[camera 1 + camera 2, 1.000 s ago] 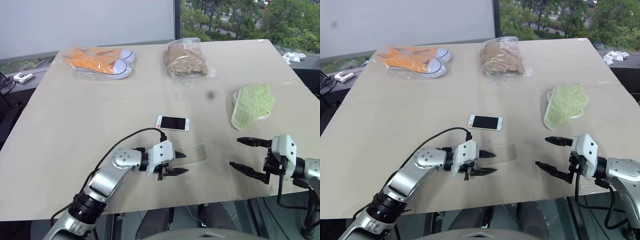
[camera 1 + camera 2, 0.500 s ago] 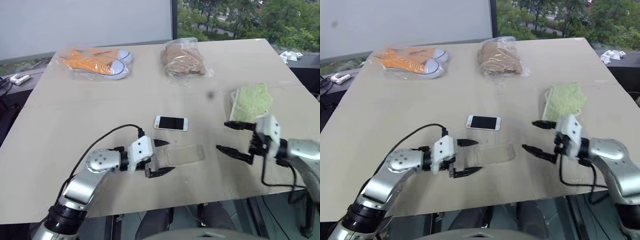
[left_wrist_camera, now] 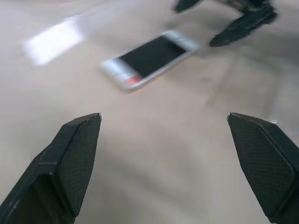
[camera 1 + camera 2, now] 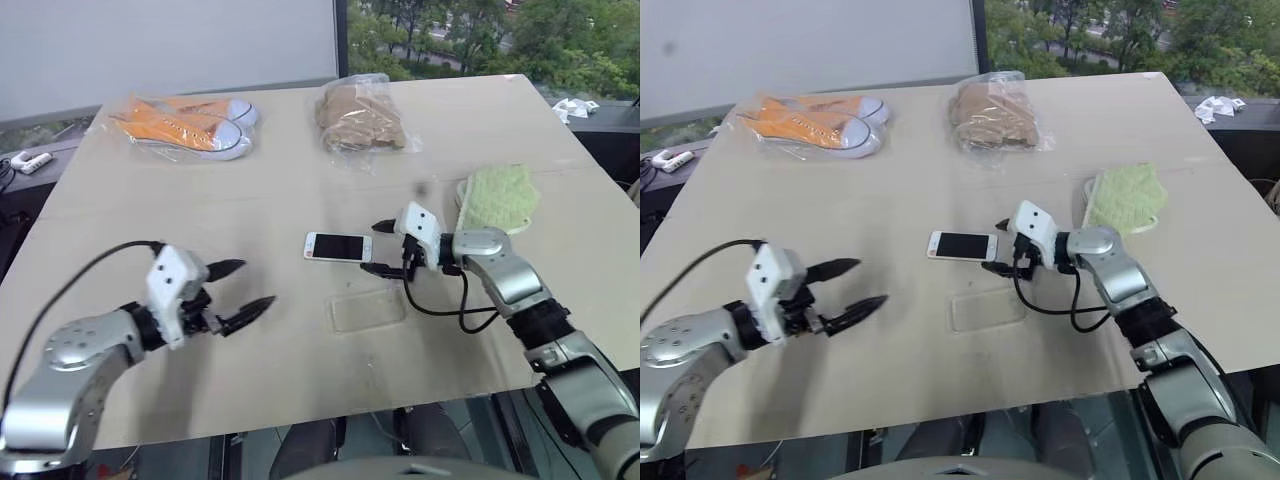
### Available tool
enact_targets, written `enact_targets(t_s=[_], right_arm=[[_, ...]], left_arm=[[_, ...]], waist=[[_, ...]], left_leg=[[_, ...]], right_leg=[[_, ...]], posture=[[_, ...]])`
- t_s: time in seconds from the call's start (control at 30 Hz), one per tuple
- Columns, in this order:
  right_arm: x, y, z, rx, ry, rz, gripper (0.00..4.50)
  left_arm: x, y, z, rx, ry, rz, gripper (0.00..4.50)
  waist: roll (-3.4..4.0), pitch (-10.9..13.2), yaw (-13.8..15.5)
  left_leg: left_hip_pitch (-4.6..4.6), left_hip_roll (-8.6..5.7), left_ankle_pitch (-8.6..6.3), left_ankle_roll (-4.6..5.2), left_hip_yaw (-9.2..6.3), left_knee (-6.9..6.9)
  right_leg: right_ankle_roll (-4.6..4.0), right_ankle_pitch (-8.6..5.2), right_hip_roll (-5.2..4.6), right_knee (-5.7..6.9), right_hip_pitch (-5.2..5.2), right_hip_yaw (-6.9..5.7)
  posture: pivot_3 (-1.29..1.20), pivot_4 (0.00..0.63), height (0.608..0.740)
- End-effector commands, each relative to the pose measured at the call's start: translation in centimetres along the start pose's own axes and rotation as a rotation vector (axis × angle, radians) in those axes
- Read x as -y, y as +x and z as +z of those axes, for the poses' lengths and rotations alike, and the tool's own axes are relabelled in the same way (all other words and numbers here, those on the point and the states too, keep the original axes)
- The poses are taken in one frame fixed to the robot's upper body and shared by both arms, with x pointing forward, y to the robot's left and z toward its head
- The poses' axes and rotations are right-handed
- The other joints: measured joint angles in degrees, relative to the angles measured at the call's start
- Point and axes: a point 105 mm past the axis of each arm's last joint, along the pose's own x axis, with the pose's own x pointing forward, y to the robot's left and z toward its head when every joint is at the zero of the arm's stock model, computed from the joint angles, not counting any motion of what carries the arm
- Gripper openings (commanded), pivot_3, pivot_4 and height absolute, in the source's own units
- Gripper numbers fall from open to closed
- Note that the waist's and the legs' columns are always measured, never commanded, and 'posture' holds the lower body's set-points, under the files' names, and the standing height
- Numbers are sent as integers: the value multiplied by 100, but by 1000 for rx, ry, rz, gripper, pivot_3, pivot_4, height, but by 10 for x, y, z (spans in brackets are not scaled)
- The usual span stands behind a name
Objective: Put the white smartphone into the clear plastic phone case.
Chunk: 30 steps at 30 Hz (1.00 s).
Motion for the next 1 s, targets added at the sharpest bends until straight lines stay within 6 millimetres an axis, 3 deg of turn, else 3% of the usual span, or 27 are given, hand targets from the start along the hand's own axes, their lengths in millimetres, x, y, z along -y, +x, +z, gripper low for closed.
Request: enact_targets(t_s=[0.03, 0.3, 0.83, 0.93, 1.0], right_arm=[[0, 1, 0, -24, 5, 62, 4500], [6, 16, -12, -123, 51, 64, 4500], [3, 35, -15, -154, 42, 145, 4500], [7, 38, -15, -157, 33, 134, 3216], [9, 39, -13, -151, 27, 130, 2848]], left_arm=[[4, -27, 7, 3, -22, 16, 4454], [20, -51, 1, -43, -62, -30, 4454], [23, -52, -6, -30, -78, -8, 4454], [24, -52, -9, -33, -88, -12, 4500], [25, -52, -10, -36, -92, -16, 4500]], waist=[[-1, 0, -9], [2, 2, -27], [1, -2, -180], [-1, -3, -188], [-1, -3, -188]], left_leg=[[0, 0, 0, 0, 2, -1], [9, 2, 0, -2, 2, -7], [16, 2, -1, -5, 6, -9], [25, 4, -1, -6, 14, -14], [26, 4, -1, -6, 13, -17]], right_leg=[[0, 0, 0, -3, 0, 3], [-3, 0, 1, 3, 1, 4], [-4, 0, 3, 7, 2, 9], [-4, 0, 5, 12, 3, 18], [-5, 0, 5, 11, 3, 17]], posture=[[0, 150, 740], [0, 150, 740], [0, 150, 740], [0, 150, 740], [0, 150, 740]])
